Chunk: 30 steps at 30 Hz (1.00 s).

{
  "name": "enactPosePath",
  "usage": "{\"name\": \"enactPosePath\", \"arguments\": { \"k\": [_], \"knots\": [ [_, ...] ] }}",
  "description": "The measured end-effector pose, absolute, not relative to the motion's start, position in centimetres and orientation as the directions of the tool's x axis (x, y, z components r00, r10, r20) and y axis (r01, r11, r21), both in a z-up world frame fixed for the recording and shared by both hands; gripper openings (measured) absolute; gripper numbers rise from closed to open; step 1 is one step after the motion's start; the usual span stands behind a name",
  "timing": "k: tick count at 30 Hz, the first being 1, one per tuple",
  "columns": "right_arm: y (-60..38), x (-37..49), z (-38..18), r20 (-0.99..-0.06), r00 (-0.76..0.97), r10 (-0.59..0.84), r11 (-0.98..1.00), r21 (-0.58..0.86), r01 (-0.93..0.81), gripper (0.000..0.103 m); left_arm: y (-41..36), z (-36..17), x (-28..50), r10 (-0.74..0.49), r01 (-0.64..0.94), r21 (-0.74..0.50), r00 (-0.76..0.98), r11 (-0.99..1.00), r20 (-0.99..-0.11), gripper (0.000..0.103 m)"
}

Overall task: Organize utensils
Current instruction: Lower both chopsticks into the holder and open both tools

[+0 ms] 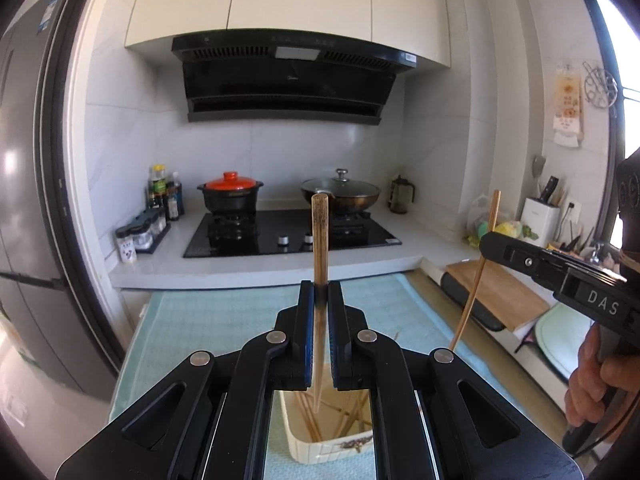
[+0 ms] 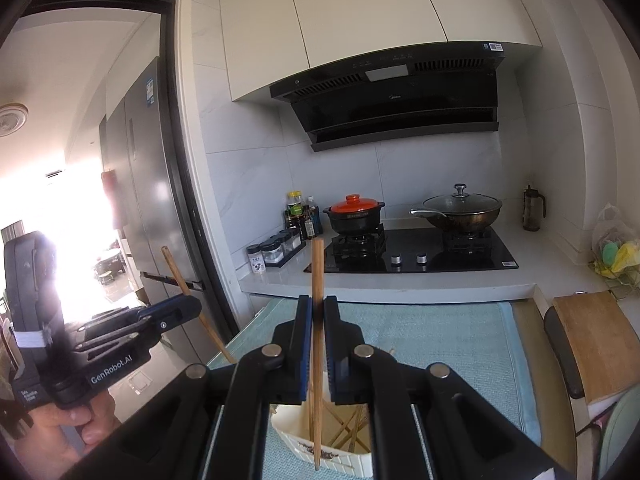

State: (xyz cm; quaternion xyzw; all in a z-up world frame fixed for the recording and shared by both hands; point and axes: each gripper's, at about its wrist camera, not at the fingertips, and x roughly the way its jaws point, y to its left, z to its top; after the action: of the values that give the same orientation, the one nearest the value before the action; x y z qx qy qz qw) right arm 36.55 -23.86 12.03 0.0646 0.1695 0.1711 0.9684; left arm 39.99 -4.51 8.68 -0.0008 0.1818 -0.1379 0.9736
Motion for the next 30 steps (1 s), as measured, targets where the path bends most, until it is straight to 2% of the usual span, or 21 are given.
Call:
{"name": "enactPosePath", "arguments": {
  "k": [8, 16, 22, 23, 24, 25, 26, 27, 29, 30],
  "knots": [
    [-23.8, 41.6, 10.3, -0.33, 0.88, 0.341, 0.938, 0.186, -0.294, 0.006, -5.4, 6.2, 46.1, -0.276, 0.26, -0.096, 0.866, 0.961, -0.417, 0.004],
    [-22.6, 46.2, 4.1, -0.455, 0.826, 0.332, 0.943, 0.159, -0.291, 0.006, -6.2, 1.1, 50.3, -0.298, 0.256, -0.153, 0.809, 0.954, -0.506, 0.004],
    [-21.7, 48.7, -0.5, -0.591, 0.732, 0.339, 0.94, 0.181, -0.289, 0.007, -6.4, -2.1, 52.1, -0.292, 0.236, -0.172, 0.75, 0.956, -0.594, 0.005],
    [-21.6, 49.0, -1.1, -0.611, 0.716, 0.339, 0.94, 0.185, -0.287, 0.007, -6.2, -2.3, 52.4, -0.289, 0.226, -0.18, 0.744, 0.957, -0.602, 0.011],
    [-21.6, 49.3, -1.6, -0.624, 0.706, 0.335, 0.941, 0.188, -0.281, 0.007, -6.0, -2.4, 52.5, -0.287, 0.217, -0.188, 0.742, 0.958, -0.606, 0.03],
    [-21.6, 49.6, -1.8, -0.635, 0.699, 0.33, 0.943, 0.189, -0.274, 0.008, -5.7, -2.3, 52.5, -0.277, 0.202, -0.19, 0.746, 0.961, -0.605, 0.044],
    [-21.6, 49.6, -1.9, -0.639, 0.697, 0.325, 0.945, 0.189, -0.268, 0.013, -5.3, -2.0, 52.2, -0.257, 0.183, -0.184, 0.762, 0.966, -0.594, 0.069],
    [-21.7, 49.5, -1.7, -0.636, 0.701, 0.323, 0.946, 0.191, -0.263, 0.019, -4.9, -1.5, 51.5, -0.238, 0.169, -0.172, 0.786, 0.971, -0.571, 0.079],
    [-22.2, 48.5, -0.8, -0.608, 0.724, 0.325, 0.946, 0.2, -0.257, 0.06, -4.2, -0.3, 49.8, -0.204, 0.157, -0.133, 0.824, 0.979, -0.529, 0.086],
    [-22.6, 47.9, -0.1, -0.591, 0.739, 0.323, 0.946, 0.201, -0.254, 0.064, -3.9, 0.3, 48.8, -0.187, 0.151, -0.11, 0.838, 0.982, -0.514, 0.094]
  ]
}}
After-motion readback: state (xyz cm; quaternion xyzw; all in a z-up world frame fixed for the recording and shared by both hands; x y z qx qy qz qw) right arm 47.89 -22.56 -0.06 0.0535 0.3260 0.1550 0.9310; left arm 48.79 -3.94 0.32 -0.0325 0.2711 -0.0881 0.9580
